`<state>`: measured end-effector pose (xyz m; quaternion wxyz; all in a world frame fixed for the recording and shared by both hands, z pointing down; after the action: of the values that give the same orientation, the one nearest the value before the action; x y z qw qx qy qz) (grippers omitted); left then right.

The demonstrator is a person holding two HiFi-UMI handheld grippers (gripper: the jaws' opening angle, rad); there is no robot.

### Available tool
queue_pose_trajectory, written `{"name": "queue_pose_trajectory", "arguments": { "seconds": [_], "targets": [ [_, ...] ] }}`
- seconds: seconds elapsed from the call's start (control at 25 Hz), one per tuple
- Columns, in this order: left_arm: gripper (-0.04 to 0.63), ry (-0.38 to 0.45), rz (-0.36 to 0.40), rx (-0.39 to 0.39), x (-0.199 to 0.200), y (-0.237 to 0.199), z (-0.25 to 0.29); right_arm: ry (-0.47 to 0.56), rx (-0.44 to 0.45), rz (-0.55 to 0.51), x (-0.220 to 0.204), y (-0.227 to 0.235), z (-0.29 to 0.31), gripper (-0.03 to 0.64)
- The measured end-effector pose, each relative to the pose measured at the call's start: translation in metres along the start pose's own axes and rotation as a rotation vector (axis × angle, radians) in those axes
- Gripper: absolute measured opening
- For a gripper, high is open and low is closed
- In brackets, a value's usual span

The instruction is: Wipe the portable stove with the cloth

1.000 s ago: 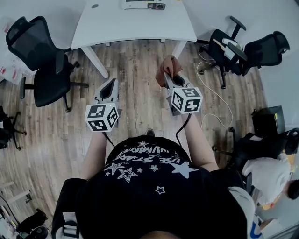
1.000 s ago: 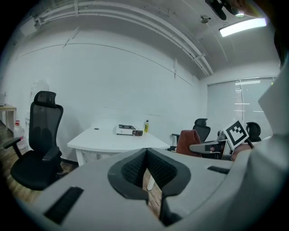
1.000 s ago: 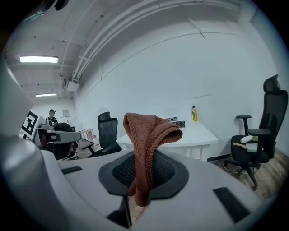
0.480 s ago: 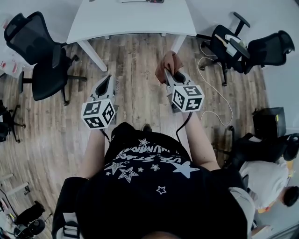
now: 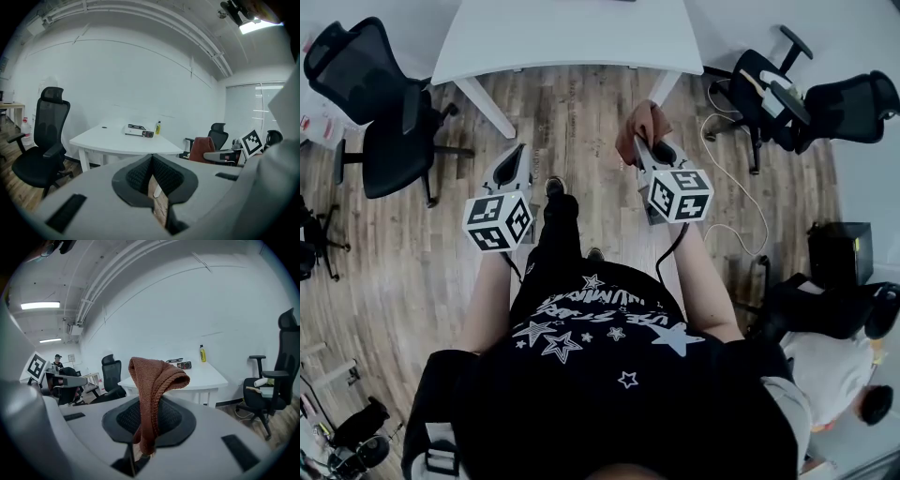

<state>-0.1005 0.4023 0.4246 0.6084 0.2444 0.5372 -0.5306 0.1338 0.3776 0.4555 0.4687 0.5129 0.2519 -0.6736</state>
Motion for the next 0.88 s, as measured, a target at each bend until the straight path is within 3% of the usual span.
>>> {"name": "queue_pose_trajectory", "arguments": {
  "seconds": [0.64, 0.88],
  "targets": [
    [0.008, -0.018, -0.015, -0.098, 0.075, -0.088, 0.181, -0.031, -0.122, 0.001, 0.060, 0.071, 0.149, 0.058],
    [0.008, -0.025, -0.033, -0.134, 0.105, -0.122, 0.223, -0.038, -0.154, 0.007, 0.090, 0.077, 0.195, 0.058]
  ]
}}
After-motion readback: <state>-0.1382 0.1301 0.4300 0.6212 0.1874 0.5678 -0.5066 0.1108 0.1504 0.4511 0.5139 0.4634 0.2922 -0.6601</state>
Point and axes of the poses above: the fingertips, and each gripper's own axes: z forward along the fingers, y to its right, x out of its top, the point moved 1 cm from there along -z, backward along the fingers, and after that the axes turned 4 degrees about -z, right-handed, at the moved point
